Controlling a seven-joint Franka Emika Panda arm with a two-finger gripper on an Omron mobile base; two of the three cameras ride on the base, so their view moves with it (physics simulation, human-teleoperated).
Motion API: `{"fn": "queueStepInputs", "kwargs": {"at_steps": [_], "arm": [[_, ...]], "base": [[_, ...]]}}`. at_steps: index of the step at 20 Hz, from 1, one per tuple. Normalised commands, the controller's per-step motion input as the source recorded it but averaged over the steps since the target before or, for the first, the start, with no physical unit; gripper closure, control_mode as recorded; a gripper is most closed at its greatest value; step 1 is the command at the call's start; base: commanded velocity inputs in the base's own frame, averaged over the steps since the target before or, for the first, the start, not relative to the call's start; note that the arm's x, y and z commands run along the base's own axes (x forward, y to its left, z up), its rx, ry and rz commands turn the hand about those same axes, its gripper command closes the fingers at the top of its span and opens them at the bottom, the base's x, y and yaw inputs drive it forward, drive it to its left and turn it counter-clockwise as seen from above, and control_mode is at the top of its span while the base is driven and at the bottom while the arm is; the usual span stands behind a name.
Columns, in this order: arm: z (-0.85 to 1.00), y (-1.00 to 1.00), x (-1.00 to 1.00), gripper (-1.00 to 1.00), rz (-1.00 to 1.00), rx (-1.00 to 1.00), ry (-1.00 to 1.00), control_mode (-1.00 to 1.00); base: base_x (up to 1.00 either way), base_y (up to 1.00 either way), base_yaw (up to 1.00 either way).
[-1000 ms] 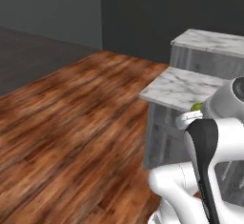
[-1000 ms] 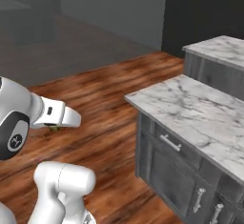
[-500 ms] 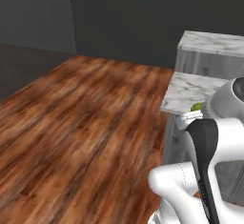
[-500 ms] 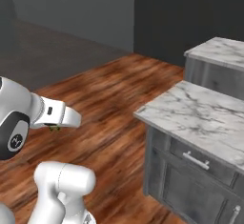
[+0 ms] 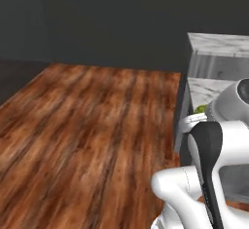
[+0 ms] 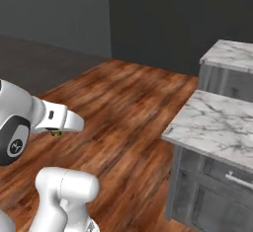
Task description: Place the cold items (squash and broccoli) from the fridge in one tupperware on the dining counter. Place the warm items (kebab skewer and hot dog) in the stove area in another tupperware.
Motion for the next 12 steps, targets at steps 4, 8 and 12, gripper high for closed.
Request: {"fn": "queueStepInputs", "kwargs": {"at_steps": [4, 8, 12], "arm": [[0.0, 0.0, 0.0, 1.0, 0.0, 0.0, 0.0, 1.0], [0.0, 0.0, 0.0, 1.0, 0.0, 0.0, 0.0, 1.0], [0.0, 0.0, 0.0, 1.0, 0.0, 0.0, 0.0, 1.0]], "base": [[1.0, 0.81, -0.34], [1.0, 0.68, -0.39], [1.0, 0.64, -0.43]]}}
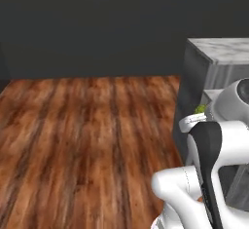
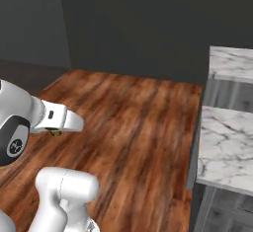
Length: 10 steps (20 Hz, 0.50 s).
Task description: Place the cold items (squash and broccoli) from the fridge in one tupperware on the dining counter. Place the warm items (kebab skewer and hot dog) in the stove area in another tupperware.
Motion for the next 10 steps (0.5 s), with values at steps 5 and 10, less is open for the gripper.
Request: {"fn": "queueStepInputs", "kwargs": {"at_steps": [5, 10], "arm": [[0.0, 0.0, 0.0, 1.0, 0.0, 0.0, 0.0, 1.0], [0.0, 0.0, 0.0, 1.0, 0.0, 0.0, 0.0, 1.0]], "base": [[0.97, 0.63, -0.52], [0.96, 0.73, -0.53]]}}
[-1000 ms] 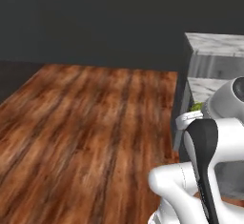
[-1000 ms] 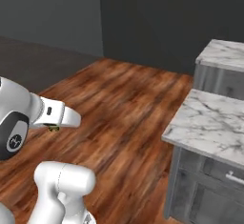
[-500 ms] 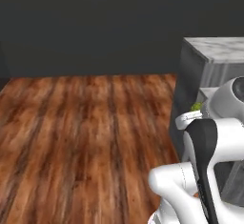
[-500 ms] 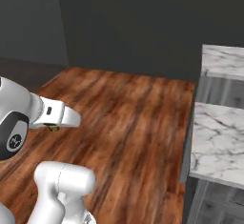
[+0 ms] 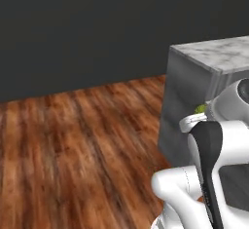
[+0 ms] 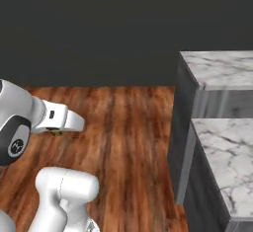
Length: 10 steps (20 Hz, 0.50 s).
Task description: Place the cold items (squash and broccoli) from the fridge in one tupperware on the dining counter. Place the warm items (kebab skewer and hot dog) in the stove area in another tupperware.
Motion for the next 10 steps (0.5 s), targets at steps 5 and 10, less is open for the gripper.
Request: {"fn": "queueStepInputs", "kwargs": {"at_steps": [5, 10], "arm": [[0.0, 0.0, 0.0, 1.0, 0.0, 0.0, 0.0, 1.0], [0.0, 0.0, 0.0, 1.0, 0.0, 0.0, 0.0, 1.0]], "base": [[0.89, 0.78, -0.54], [0.78, 0.82, -0.57]]}}
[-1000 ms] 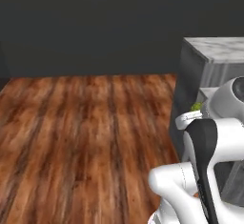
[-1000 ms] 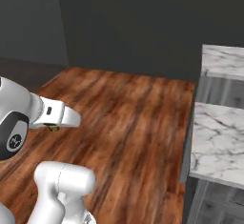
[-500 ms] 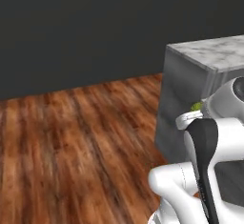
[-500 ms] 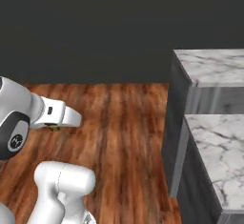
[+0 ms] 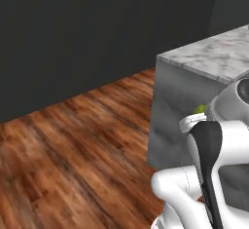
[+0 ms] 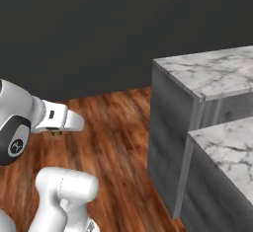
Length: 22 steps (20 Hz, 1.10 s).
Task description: Place the cold items (squash and broccoli) from the fridge in one tupperware on the dining counter. Place the warm items (kebab skewer and hot dog) in the stove area in another tupperware.
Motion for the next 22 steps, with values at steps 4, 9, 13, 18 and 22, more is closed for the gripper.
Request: {"fn": "queueStepInputs", "kwargs": {"at_steps": [4, 9, 13, 18, 22], "arm": [[0.0, 0.0, 0.0, 1.0, 0.0, 0.0, 0.0, 1.0], [0.0, 0.0, 0.0, 1.0, 0.0, 0.0, 0.0, 1.0], [0.0, 0.0, 0.0, 1.0, 0.0, 0.0, 0.0, 1.0], [0.0, 0.0, 0.0, 1.0, 0.0, 0.0, 0.0, 1.0], [0.0, 0.0, 0.0, 1.0, 0.0, 0.0, 0.0, 1.0]], "base": [[0.78, 0.79, -0.54], [0.79, 0.86, -0.53], [0.7, 0.99, -0.43], [0.64, 1.0, -0.33], [0.67, 1.0, -0.29]]}}
